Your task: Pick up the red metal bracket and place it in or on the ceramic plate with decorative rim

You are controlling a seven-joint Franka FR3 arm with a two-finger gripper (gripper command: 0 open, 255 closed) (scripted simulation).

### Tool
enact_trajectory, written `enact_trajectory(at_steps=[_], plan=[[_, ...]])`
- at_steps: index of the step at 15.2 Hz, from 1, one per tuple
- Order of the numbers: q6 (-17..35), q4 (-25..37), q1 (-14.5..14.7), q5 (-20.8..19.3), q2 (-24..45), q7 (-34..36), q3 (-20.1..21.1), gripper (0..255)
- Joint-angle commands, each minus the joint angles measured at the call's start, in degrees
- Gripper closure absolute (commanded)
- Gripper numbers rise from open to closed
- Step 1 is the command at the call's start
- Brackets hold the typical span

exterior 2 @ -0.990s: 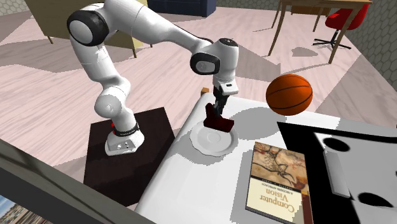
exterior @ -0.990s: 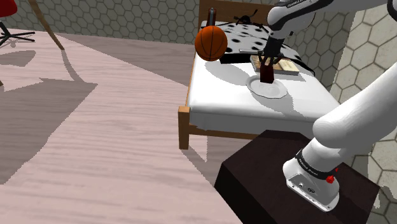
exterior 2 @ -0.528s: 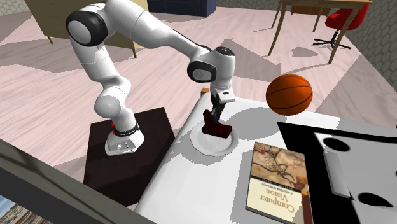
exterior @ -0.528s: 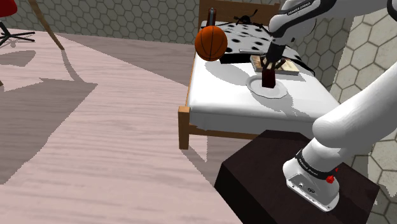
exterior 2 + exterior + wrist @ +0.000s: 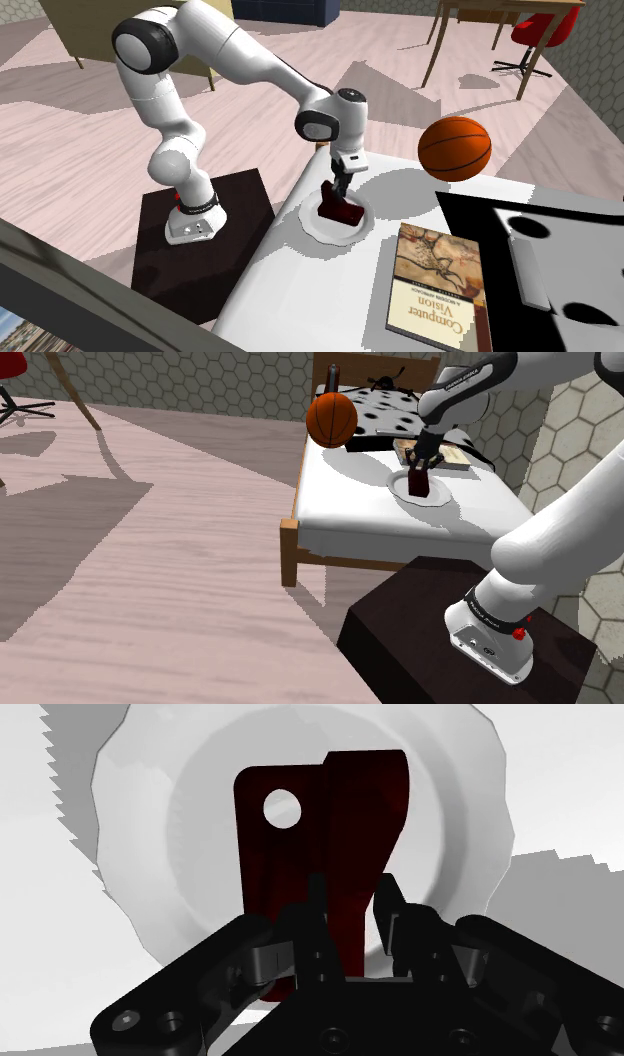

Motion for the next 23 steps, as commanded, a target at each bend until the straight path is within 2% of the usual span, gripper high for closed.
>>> enact_trajectory(at_steps=[1, 7, 8, 13, 17, 23], plan=[[0.47, -0.6, 0.07, 0.12, 0.56, -0.04, 0.06, 255], [0.47, -0.6, 0.11, 0.12, 0.57, -0.04, 0.02, 255], [0.38, -0.49, 0.09, 0.11, 0.59, -0.07, 0.0, 0], [0.47, -0.6, 0.11, 0.12, 0.57, -0.04, 0.02, 0], [-6.96, 3.18, 0.12, -0.36, -3.1, 0.33, 0.12, 0], [-6.96, 3.18, 0.12, -0.36, -3.1, 0.33, 0.12, 0]])
